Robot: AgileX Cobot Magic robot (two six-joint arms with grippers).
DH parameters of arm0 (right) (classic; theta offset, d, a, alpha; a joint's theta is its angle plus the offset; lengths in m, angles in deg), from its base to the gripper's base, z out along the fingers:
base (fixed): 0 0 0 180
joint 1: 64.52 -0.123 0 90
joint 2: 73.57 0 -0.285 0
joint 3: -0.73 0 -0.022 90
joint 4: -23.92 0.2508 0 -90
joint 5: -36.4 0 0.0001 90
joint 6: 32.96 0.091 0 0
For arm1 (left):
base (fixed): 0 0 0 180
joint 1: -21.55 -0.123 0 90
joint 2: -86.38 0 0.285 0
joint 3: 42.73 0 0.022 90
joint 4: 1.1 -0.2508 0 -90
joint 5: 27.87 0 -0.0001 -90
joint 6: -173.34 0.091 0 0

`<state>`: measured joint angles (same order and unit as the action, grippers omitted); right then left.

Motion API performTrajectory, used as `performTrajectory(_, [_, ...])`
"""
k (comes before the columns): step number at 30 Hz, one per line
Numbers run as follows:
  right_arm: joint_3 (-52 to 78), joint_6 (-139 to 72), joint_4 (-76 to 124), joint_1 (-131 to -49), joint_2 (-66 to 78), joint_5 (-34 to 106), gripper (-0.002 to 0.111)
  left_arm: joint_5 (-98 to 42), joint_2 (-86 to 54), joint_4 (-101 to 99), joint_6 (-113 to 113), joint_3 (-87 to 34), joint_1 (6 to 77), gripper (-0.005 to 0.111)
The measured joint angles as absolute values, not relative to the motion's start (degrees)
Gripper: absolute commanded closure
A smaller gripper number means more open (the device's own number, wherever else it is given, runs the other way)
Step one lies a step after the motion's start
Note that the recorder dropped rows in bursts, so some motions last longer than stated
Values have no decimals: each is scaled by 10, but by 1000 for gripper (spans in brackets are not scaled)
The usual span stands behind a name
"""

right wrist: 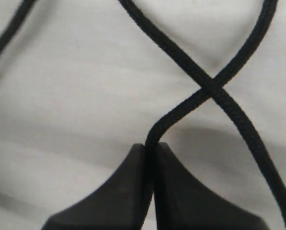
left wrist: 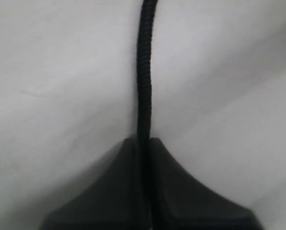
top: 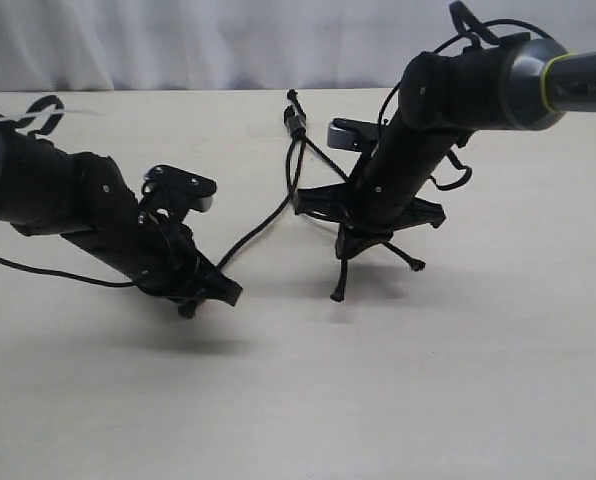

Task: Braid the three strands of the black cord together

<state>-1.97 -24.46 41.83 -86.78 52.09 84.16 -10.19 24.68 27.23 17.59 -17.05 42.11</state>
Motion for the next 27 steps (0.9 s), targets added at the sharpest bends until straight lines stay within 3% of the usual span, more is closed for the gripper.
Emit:
performTrajectory(7, [-20, -315, 579, -868, 521, 786, 104, -101, 247, 286, 176, -171, 477, 107])
performTrajectory(19, [-20, -401, 754, -927, 527, 615, 104, -103, 248, 294, 176, -171, 483, 106])
performTrajectory(21, [-20, -402, 755, -927, 532, 615, 104, -103, 248, 295, 176, -171, 483, 99])
performTrajectory(27, [-20, -406, 755, -926, 537, 611, 104, -92, 249, 301, 176, -172, 483, 62])
